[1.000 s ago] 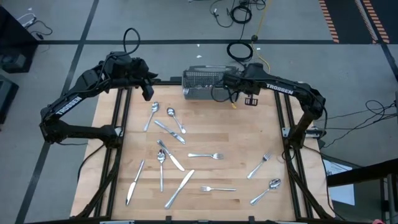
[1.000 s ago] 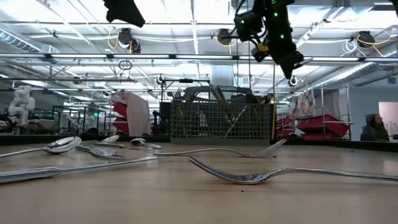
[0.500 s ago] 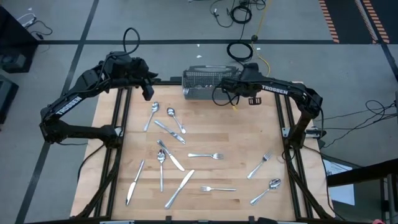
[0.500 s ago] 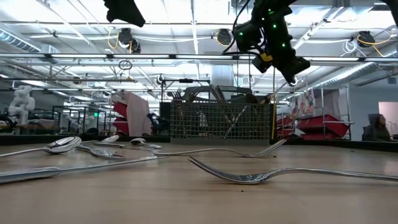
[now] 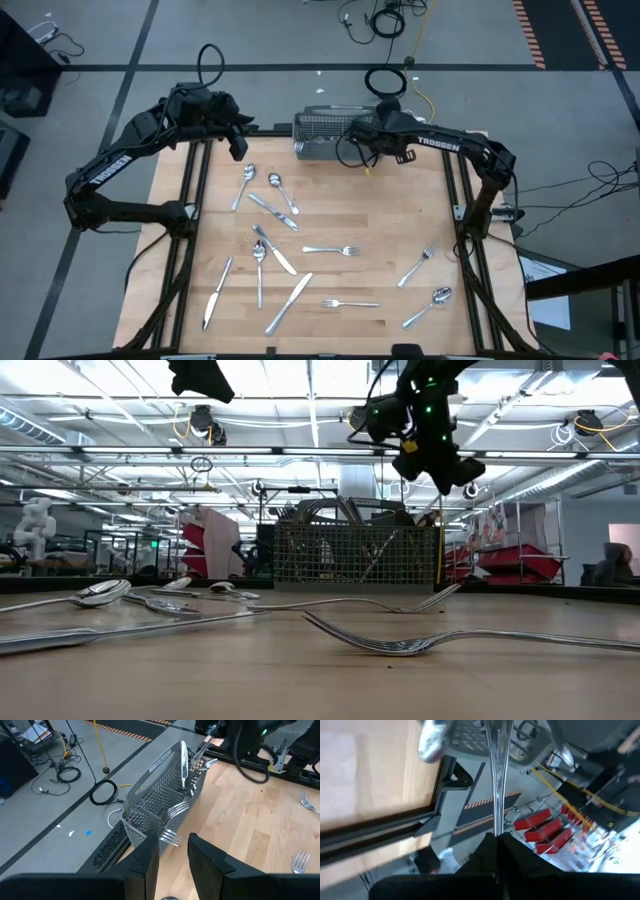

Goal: Sort silverware
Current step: Put the silver spoon into the silverware organizer

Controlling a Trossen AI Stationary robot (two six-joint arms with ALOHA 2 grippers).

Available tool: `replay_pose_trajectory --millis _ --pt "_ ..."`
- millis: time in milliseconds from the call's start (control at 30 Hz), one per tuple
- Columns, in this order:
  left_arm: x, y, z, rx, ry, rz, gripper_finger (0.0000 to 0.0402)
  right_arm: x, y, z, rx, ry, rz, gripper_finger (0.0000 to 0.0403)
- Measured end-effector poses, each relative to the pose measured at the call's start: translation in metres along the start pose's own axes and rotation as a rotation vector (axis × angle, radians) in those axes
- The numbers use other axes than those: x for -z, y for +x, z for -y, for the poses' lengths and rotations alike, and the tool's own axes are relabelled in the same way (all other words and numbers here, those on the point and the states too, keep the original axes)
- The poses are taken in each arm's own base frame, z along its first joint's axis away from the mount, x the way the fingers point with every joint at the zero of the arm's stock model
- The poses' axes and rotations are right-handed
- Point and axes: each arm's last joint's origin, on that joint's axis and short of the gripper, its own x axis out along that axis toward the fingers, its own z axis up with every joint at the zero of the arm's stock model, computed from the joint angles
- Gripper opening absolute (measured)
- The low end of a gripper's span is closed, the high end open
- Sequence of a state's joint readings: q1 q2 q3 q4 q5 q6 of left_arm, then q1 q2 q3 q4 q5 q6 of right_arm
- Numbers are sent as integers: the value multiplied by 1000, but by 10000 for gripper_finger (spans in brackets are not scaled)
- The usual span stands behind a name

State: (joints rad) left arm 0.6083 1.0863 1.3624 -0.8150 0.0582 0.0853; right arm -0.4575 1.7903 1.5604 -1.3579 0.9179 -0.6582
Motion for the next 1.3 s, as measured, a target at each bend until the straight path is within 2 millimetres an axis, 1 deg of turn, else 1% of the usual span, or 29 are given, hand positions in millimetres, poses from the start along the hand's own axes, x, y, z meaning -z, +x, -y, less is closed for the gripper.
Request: replay_pose_trajectory --millis 200,333,433,533,633,767,1000,1067,1133,1200,1300 --pt "0 0 0 -3 -1 0 109 -26 17 -7 7 -193 -74 0" --pt "0 0 0 -3 -1 -1 109 -42 27 -12 15 -291 -104 0" --pt "0 0 0 -8 -1 -1 109 -50 33 -14 37 -315 -126 0" --pt "0 0 0 -10 -21 -1 109 -51 33 -14 31 -310 -115 7" --pt "0 0 0 -10 -27 -1 109 -51 31 -13 24 -288 -86 24" --pt "0 0 0 -10 -27 0 109 -48 25 -11 38 -224 -57 70" --pt "-1 0 0 -11 -27 12 109 -50 21 -13 30 -180 -34 196" --pt "-1 0 0 -11 -26 12 109 -49 19 -13 29 -160 -29 225" --pt "-1 0 0 -11 -27 12 109 -47 13 -6 29 -112 -5 247" --pt "-1 0 0 -11 -26 12 109 -41 3 6 29 -35 26 260" --pt "-1 0 0 -11 -26 13 109 -24 -21 30 31 151 107 268"
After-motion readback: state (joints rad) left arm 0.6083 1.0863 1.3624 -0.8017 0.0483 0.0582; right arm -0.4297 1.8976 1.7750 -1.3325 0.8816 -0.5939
